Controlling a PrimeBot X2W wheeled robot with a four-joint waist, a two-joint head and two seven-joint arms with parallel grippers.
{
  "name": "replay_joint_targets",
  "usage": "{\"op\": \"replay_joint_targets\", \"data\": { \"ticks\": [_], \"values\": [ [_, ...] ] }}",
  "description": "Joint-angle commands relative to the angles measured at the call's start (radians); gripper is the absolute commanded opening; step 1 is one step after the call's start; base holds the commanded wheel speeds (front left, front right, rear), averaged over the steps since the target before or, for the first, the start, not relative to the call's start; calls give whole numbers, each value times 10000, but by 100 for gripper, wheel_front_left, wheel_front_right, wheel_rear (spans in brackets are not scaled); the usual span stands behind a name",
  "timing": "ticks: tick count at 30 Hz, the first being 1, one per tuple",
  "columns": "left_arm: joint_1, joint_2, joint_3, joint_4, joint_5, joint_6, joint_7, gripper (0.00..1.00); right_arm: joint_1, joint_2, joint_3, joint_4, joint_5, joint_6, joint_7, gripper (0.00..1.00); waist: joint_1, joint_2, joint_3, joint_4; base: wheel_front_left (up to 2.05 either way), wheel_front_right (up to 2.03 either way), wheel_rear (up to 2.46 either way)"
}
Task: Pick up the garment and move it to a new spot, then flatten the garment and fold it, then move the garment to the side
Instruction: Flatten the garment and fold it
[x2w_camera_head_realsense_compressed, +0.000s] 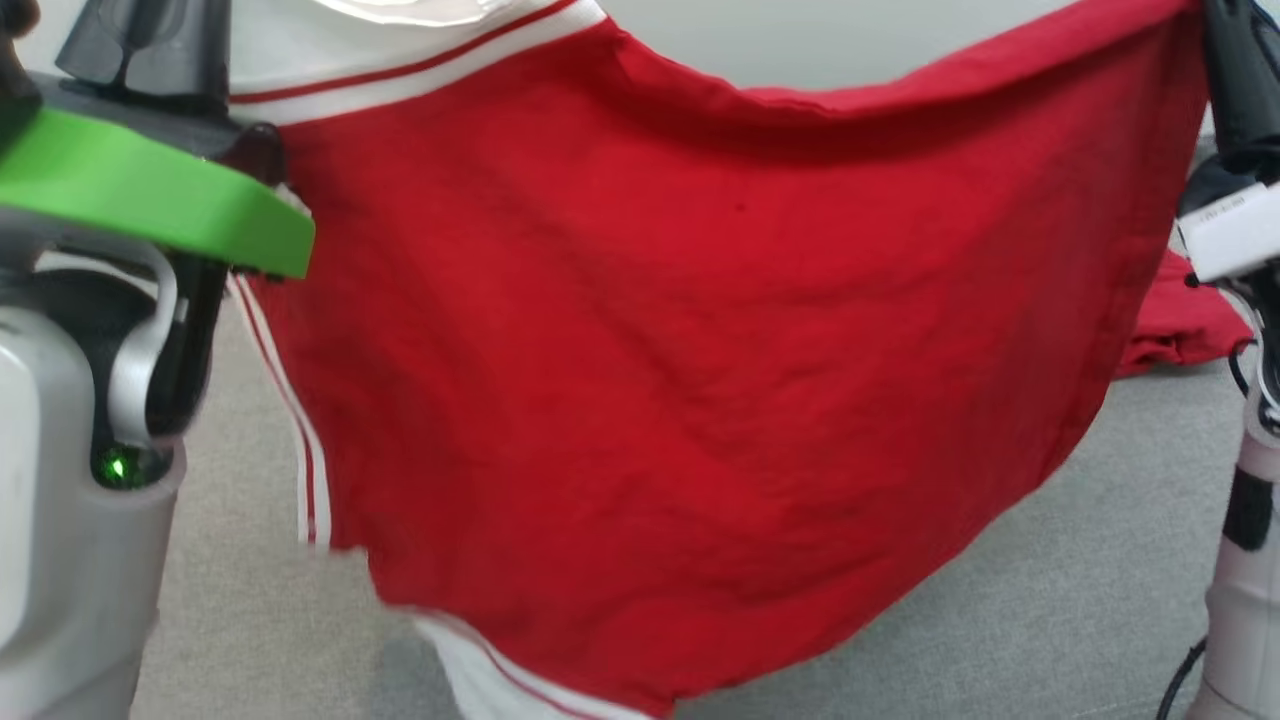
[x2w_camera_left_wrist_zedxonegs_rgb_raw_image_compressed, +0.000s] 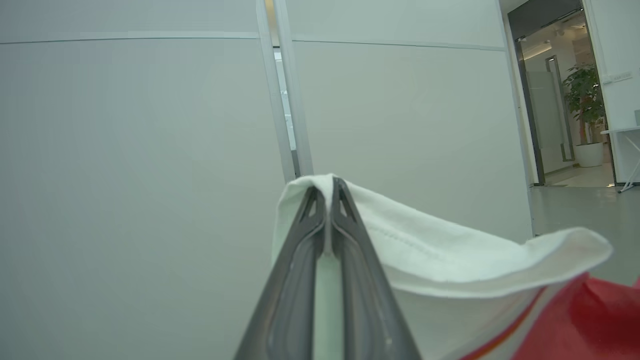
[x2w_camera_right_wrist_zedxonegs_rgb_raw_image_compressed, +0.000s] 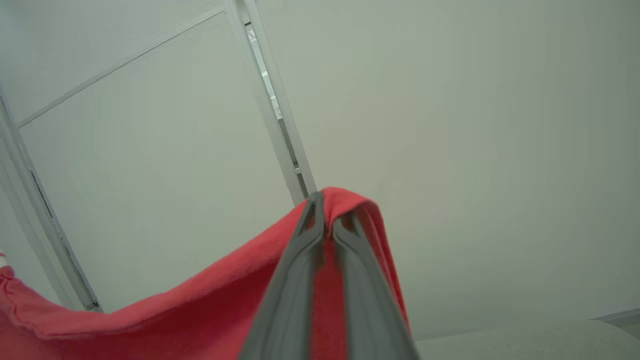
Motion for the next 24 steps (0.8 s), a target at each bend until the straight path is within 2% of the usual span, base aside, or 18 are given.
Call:
{"op": "replay_joint_targets", "data": {
  "ticks": [1, 4, 9, 17, 21, 24],
  "values": [
    [-491, 17, 71, 234, 35, -62, -92, 0, -435, 22, 4, 344, -261, -6, -70, 0, 0, 0, 892, -103, 0, 0, 0],
    [-1243, 13, 9, 965, 170, -219, -216, 0, -1342, 56, 111, 1318, -825, -6, -413, 0, 0, 0, 1747, -101, 0, 0, 0],
    [-3570, -162, -276, 2857, 699, -547, -606, 0, -3747, -54, 583, 3396, -2179, -6, -1339, 0, 0, 0, 3207, -2, 0, 0, 0],
    [-7589, -593, -1021, 6433, 2137, -922, -2337, 0, -7993, 107, 478, 7034, -3656, -6, -3312, 0, 0, 0, 4811, 51, 0, 0, 0],
    [-8683, -1006, -1146, 8076, 2328, -845, -3328, 0, -9172, 151, 507, 8639, -4303, -5, -4119, 0, 0, 0, 5346, 195, 0, 0, 0],
    [-8827, -1173, -1111, 9061, 2278, -771, -4059, 0, -9400, 156, 770, 9644, -4369, -6, -4614, 0, 0, 0, 5752, 318, 0, 0, 0]
  ]
}}
